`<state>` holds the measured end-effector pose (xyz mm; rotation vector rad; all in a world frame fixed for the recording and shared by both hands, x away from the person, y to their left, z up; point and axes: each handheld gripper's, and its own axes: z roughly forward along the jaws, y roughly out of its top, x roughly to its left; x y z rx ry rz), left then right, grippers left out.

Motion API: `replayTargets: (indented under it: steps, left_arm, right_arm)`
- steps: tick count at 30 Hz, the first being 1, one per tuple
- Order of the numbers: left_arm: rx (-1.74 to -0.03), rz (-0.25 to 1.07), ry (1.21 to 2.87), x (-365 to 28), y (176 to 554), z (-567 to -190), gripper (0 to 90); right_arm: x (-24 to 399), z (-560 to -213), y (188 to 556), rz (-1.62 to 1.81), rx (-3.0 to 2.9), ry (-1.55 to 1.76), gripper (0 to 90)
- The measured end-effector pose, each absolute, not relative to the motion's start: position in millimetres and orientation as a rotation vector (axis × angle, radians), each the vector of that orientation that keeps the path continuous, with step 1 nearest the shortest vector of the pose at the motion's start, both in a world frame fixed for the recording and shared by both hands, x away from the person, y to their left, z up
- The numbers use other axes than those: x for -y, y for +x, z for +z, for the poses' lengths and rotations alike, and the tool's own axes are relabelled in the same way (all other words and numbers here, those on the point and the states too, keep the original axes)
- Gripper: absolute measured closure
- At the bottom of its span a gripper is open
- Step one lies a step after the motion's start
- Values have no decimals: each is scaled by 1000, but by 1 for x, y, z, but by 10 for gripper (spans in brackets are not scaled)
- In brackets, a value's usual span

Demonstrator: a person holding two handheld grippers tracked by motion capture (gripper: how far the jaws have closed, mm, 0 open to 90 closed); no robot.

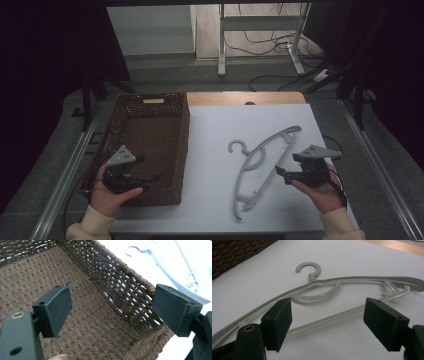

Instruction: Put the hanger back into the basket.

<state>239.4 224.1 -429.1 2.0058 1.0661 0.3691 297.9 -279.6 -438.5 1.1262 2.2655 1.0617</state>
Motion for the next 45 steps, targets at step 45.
replayTargets:
  steps: [45]
  left_arm:
    - [-1068,379,1995,-227,240,-426,164]
  right_arm:
    - [240,-442,345,896,-2318,1300,260]
